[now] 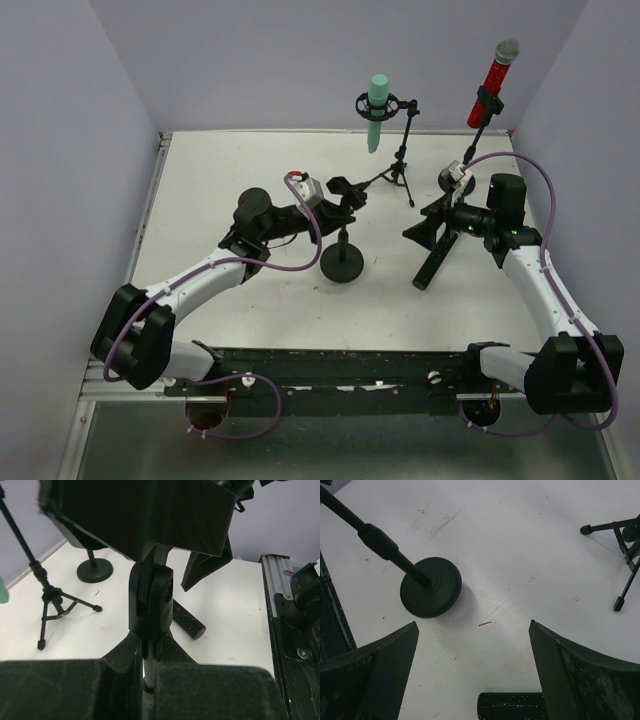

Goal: Attach the microphones to the stand

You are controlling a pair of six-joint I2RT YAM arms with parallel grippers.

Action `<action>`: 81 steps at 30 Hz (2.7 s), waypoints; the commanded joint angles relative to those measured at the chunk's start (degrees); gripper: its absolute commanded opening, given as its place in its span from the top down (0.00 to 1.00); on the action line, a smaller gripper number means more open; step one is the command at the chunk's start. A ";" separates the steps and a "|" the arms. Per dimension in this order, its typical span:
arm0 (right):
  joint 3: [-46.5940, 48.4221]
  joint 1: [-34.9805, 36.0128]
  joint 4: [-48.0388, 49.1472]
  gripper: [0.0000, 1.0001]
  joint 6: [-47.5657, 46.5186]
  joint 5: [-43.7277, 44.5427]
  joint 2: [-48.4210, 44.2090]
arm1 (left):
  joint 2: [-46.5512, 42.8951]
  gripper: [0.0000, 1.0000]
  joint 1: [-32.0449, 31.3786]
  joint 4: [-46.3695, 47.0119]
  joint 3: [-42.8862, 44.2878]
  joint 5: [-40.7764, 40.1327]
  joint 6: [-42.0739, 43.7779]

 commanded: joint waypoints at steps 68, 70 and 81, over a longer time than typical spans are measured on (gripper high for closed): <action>3.95 -7.94 -1.28 0.32 35.07 44.25 27.46 | -51.95 0.02 -2.98 -53.94 -9.75 -42.10 7.39; 3.68 -7.76 -0.49 0.32 35.07 44.95 27.72 | -51.95 0.02 -2.90 -53.86 -9.66 -41.75 7.39; 0.96 -7.76 3.64 0.48 36.04 43.72 28.16 | -53.09 0.02 -2.02 -51.40 -10.80 -36.48 7.39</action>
